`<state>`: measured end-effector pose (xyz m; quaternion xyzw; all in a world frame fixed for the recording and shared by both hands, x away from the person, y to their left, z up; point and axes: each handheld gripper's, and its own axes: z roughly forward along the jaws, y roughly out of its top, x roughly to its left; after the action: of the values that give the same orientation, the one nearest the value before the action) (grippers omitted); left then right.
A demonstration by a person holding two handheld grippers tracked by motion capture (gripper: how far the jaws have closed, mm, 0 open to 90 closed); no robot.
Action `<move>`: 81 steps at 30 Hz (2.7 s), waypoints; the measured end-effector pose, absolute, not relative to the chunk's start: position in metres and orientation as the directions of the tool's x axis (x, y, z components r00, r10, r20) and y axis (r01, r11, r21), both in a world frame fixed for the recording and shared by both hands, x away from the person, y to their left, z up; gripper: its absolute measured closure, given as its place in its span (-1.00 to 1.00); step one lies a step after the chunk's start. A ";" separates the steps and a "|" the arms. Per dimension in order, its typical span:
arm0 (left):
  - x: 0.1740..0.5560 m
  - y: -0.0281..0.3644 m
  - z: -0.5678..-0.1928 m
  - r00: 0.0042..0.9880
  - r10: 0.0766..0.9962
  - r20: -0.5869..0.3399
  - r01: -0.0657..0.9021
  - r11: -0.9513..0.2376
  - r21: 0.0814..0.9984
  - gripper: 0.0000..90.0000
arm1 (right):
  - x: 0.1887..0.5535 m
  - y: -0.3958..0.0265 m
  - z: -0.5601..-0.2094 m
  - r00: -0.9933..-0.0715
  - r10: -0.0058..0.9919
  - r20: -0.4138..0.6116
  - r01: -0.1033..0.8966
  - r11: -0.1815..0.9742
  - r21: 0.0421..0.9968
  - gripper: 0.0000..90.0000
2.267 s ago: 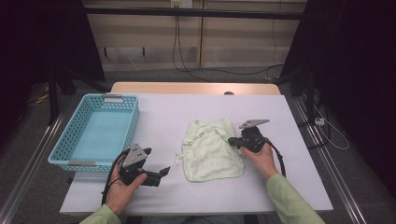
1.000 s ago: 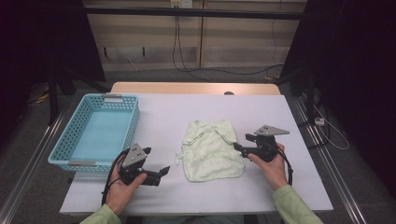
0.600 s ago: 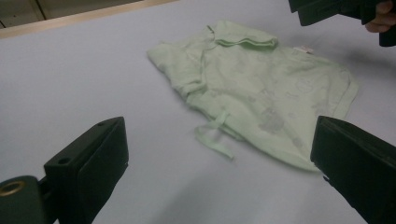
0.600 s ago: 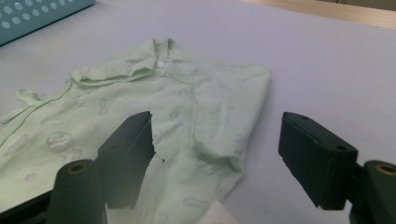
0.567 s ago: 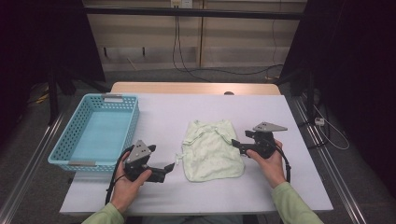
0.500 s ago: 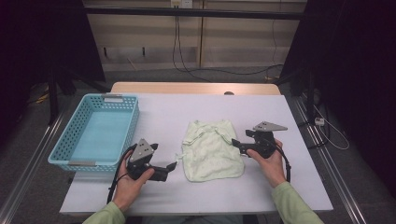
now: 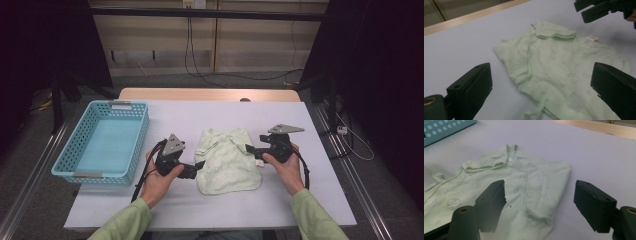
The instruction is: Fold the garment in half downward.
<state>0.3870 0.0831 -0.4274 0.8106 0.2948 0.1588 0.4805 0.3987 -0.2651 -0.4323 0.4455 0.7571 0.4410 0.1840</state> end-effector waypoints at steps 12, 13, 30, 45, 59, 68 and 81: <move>0.430 0.073 -0.428 0.726 0.685 -0.060 0.389 -0.338 0.857 -0.85 | 0.428 -0.271 -0.430 -0.510 0.853 0.115 0.541 0.213 0.813 -0.57; 0.435 0.072 -0.428 0.724 0.687 -0.061 0.399 -0.346 0.849 -0.83 | 0.431 -0.272 -0.429 -0.509 0.853 0.116 0.542 0.213 0.813 -0.52; 0.495 0.061 -0.442 0.684 0.715 -0.142 0.486 -0.302 0.820 -0.80 | 0.483 -0.265 -0.442 -0.478 0.873 0.099 0.596 0.239 0.766 0.18; 0.513 0.049 -0.454 0.669 0.726 -0.159 0.541 -0.329 0.774 -0.30 | 0.504 -0.256 -0.460 -0.488 0.865 0.113 0.630 0.259 0.732 0.38; 0.520 0.039 -0.462 0.686 0.709 -0.162 0.565 -0.379 0.733 -0.02 | 0.504 -0.253 -0.467 -0.488 0.866 0.111 0.643 0.271 0.716 0.47; 0.523 0.041 -0.466 0.680 0.719 -0.142 0.559 -0.384 0.735 0.37 | 0.504 -0.253 -0.467 -0.489 0.865 0.117 0.647 0.268 0.714 0.52; 0.522 0.039 -0.468 0.704 0.684 -0.193 0.570 -0.381 0.728 0.70 | 0.505 -0.261 -0.467 -0.487 0.860 0.153 0.659 0.246 0.711 0.54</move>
<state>0.5216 0.0386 -0.4678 0.8281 0.3784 0.0699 0.4076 0.5048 -0.2612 -0.4671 0.4881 0.7777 0.3723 0.1351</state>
